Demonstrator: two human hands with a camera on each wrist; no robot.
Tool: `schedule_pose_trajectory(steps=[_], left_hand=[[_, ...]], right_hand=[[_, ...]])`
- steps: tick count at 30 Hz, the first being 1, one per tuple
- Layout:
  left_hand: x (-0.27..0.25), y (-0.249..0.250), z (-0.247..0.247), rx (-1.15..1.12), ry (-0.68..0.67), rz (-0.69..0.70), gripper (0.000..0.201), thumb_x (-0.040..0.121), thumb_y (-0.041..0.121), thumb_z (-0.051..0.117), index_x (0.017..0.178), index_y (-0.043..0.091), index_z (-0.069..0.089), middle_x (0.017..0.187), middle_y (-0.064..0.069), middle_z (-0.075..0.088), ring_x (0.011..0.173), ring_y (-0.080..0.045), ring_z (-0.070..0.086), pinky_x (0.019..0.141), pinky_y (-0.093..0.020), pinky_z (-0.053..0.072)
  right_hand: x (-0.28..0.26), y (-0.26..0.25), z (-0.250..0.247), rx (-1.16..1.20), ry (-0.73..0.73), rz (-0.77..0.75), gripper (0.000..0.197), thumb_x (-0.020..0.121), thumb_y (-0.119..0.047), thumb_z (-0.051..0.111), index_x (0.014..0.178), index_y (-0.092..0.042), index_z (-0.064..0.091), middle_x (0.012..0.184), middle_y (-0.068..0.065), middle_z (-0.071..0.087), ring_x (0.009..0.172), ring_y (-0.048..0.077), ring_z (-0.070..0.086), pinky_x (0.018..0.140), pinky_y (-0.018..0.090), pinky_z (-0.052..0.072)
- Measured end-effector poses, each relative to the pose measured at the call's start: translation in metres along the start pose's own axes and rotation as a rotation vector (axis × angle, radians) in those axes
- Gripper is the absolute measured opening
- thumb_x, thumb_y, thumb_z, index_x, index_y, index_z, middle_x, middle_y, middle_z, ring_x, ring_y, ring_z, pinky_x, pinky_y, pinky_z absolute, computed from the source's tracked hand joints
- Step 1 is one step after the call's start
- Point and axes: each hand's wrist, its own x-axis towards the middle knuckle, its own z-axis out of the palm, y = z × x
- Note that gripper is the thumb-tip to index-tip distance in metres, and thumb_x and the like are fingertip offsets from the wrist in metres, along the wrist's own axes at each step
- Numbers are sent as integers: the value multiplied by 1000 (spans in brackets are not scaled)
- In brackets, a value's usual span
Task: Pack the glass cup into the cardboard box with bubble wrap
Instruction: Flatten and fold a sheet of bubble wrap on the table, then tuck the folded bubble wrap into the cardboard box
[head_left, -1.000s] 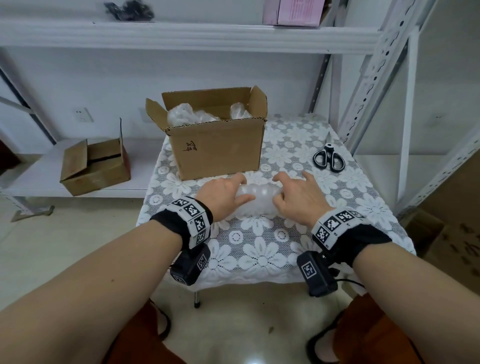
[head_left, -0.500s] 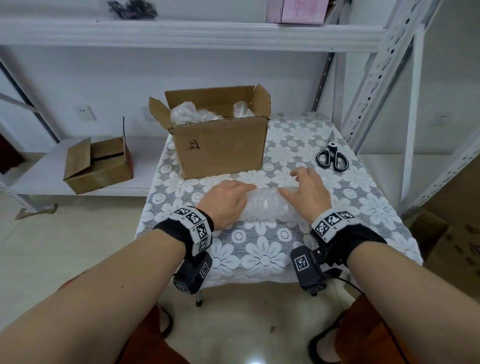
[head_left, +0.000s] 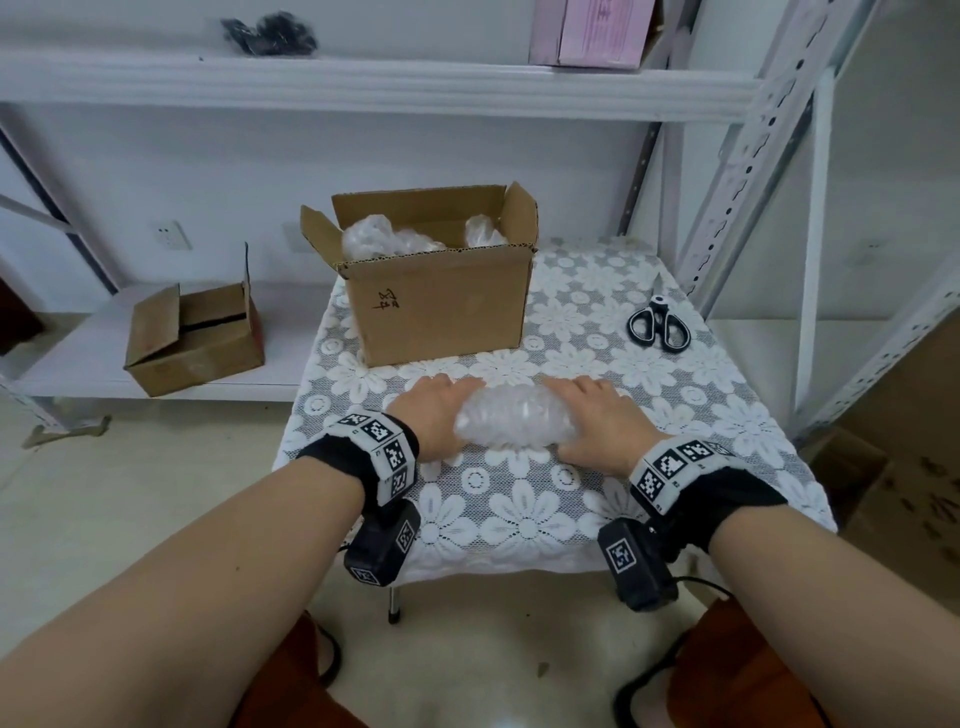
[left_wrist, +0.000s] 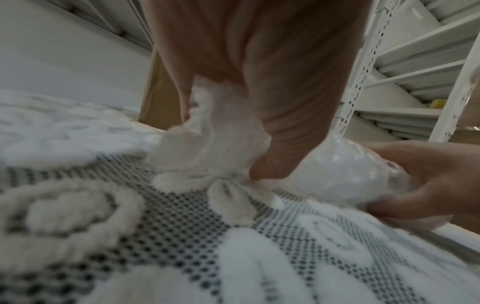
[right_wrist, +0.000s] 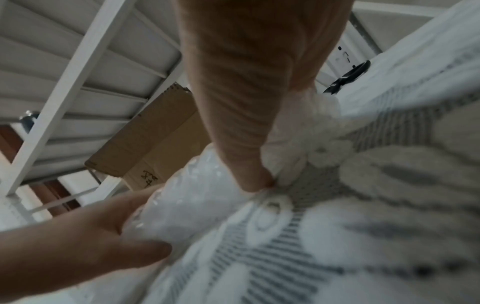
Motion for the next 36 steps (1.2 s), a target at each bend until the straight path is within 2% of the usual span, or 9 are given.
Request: schedule_pose_trajectory(steps=[3,10,13,17,21,25,30,34,36], left_hand=[[-5,2,-7,-86,65,14,40,85,17,61,121,26,46,94,6,63,76,-11,60,63,-26,49],[-10,-6,-80,-439,613,129,65,80,-5,55,139,20,42,132,-2,54,119,-16,50,103,-28,40],[-11,-9,-127,-563,818,100,59,82,-4,57,137,9,42,127,0,51,114,-11,47,98,-17,36],[3,-28,-166,-368,971,-68,54,82,2,60,133,8,44,131,-11,47,124,-26,41,105,-35,36],[17,-48,-177,28,855,-211,42,87,25,60,126,13,51,123,-14,42,113,-29,42,92,-37,40],[36,-60,-173,-81,586,-219,57,84,36,68,132,16,43,123,-14,43,102,-33,56,80,-36,46],[49,-61,-177,-138,526,-102,87,75,23,78,145,36,27,127,-11,43,99,-28,58,89,-36,49],[50,-69,-191,-195,239,-11,85,76,17,77,146,33,32,132,-5,50,108,-23,54,79,-28,49],[47,-76,-200,-230,155,-7,91,73,14,80,147,30,30,137,-1,50,119,-23,51,91,-34,46]], right_hand=[[2,-2,-6,170,27,49,68,80,-15,64,141,-24,34,124,2,56,102,18,54,86,31,47],[20,-37,-75,545,422,-104,52,86,-8,62,134,-18,44,107,-3,60,89,14,59,65,21,47],[40,-58,-114,570,571,-197,52,87,-11,61,135,-20,44,118,-2,61,100,15,59,81,31,51],[86,-75,-149,474,644,-234,66,83,-1,59,140,-21,34,132,5,52,118,23,52,98,39,46],[127,-81,-159,477,520,-154,67,81,3,61,139,-17,34,128,8,51,111,27,56,92,47,49],[159,-81,-151,344,375,-91,66,82,-2,65,140,-13,35,133,10,51,120,30,51,101,45,43],[170,-72,-137,-104,358,10,58,83,-33,65,134,-22,38,127,14,46,117,32,43,95,42,40],[165,-70,-133,-198,376,14,55,78,-39,70,123,-19,46,114,13,44,103,30,48,75,37,42],[165,-74,-133,-195,341,-4,55,80,-37,68,126,-18,43,114,14,47,96,30,56,68,35,41]])
